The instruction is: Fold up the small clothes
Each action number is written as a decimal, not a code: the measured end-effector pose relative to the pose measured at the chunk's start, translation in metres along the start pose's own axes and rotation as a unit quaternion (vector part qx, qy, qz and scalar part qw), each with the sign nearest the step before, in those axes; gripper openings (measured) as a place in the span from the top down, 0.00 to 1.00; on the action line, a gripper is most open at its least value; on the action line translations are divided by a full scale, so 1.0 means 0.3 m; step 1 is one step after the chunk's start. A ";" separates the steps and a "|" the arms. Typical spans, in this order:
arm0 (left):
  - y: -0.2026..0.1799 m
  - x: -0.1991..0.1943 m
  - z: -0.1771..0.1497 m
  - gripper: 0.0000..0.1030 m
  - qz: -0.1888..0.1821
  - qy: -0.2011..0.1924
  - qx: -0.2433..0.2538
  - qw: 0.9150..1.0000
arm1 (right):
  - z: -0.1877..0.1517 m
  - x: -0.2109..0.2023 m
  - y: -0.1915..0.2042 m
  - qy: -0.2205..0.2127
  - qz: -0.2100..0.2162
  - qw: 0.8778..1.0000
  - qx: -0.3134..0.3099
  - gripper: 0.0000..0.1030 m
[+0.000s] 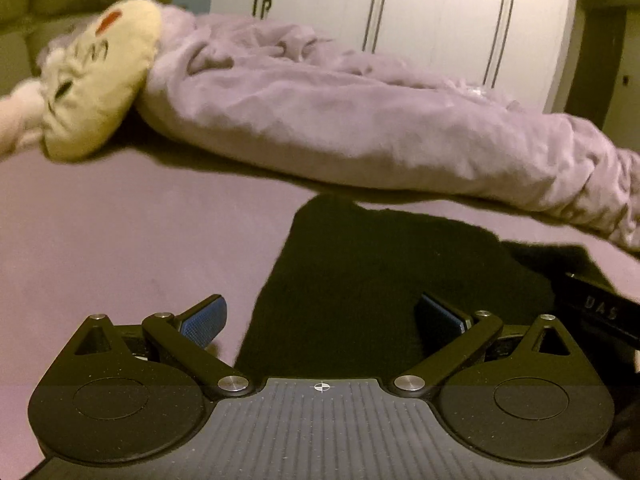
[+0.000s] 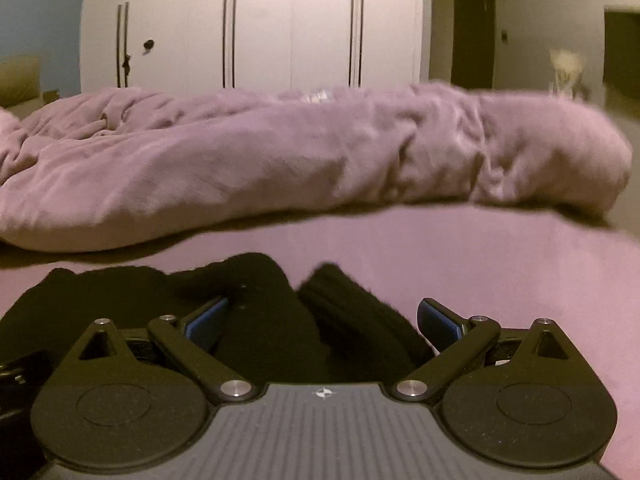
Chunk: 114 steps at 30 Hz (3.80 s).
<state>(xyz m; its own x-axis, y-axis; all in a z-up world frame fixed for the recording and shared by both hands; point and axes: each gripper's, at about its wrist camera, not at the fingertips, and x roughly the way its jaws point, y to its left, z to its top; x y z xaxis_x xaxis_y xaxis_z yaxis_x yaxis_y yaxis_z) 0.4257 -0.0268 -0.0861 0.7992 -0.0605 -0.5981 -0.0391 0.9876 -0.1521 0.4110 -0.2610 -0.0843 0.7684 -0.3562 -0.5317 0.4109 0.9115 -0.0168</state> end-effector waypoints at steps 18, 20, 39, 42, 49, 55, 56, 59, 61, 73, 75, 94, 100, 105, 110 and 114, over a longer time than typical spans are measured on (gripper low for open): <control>0.148 -0.598 -0.156 0.00 -0.034 0.073 0.073 0.994 | -0.306 -0.743 -0.165 0.091 0.053 0.994 0.008 0.04; 0.129 -0.656 -0.180 0.00 -0.040 0.070 0.100 0.992 | -0.341 -0.789 -0.171 0.111 0.051 0.992 0.009 0.04; 0.098 -0.741 -0.241 0.00 -0.008 0.167 0.129 0.977 | -0.302 -0.917 -0.085 0.224 0.047 0.972 -0.052 0.04; 0.095 -0.745 -0.249 0.00 -0.014 0.173 0.129 0.976 | -0.295 -0.915 -0.072 0.234 0.043 0.970 -0.057 0.04; 0.094 -0.760 -0.239 0.00 -0.005 0.170 0.137 0.976 | -0.290 -0.909 -0.059 0.247 0.041 0.967 -0.054 0.04; 0.081 -0.767 -0.232 0.00 0.008 0.176 0.148 0.973 | -0.289 -0.914 -0.051 0.250 0.042 0.966 -0.056 0.04; 0.081 -0.767 -0.229 0.00 0.009 0.178 0.148 0.973 | -0.289 -0.913 -0.053 0.251 0.042 0.965 -0.054 0.04; 0.086 -0.771 -0.223 0.00 0.014 0.179 0.145 0.973 | -0.285 -0.916 -0.056 0.252 0.043 0.965 -0.048 0.04; 0.088 -0.775 -0.220 0.00 0.016 0.179 0.143 0.973 | -0.283 -0.919 -0.057 0.250 0.042 0.966 -0.049 0.04; 0.076 -0.791 -0.221 0.00 0.011 0.180 0.149 0.972 | -0.276 -0.930 -0.068 0.248 0.043 0.966 -0.049 0.04; 0.074 -0.791 -0.219 0.00 0.009 0.181 0.149 0.972 | -0.275 -0.928 -0.072 0.251 0.043 0.966 -0.048 0.04; 0.065 -0.785 -0.216 0.00 0.002 0.193 0.144 0.970 | -0.270 -0.930 -0.075 0.250 0.041 0.966 -0.048 0.04; 0.060 -0.785 -0.219 0.00 0.002 0.195 0.141 0.971 | -0.269 -0.928 -0.079 0.249 0.042 0.966 -0.049 0.04; 0.061 -0.785 -0.220 0.00 0.003 0.194 0.142 0.971 | -0.268 -0.928 -0.077 0.248 0.042 0.967 -0.048 0.04; 0.059 -0.786 -0.220 0.00 0.003 0.194 0.141 0.971 | -0.264 -0.924 -0.082 0.247 0.045 0.967 -0.047 0.04; 0.058 -0.789 -0.221 0.00 0.003 0.194 0.140 0.971 | -0.264 -0.924 -0.083 0.246 0.046 0.967 -0.047 0.04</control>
<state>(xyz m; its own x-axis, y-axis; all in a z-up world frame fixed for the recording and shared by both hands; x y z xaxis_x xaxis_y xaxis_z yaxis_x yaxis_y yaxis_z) 0.1961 -0.0050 0.0008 0.5115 -0.0514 -0.8578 0.1646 0.9856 0.0391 0.1489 -0.1686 -0.0037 0.4630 -0.1535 -0.8730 0.2889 0.9572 -0.0150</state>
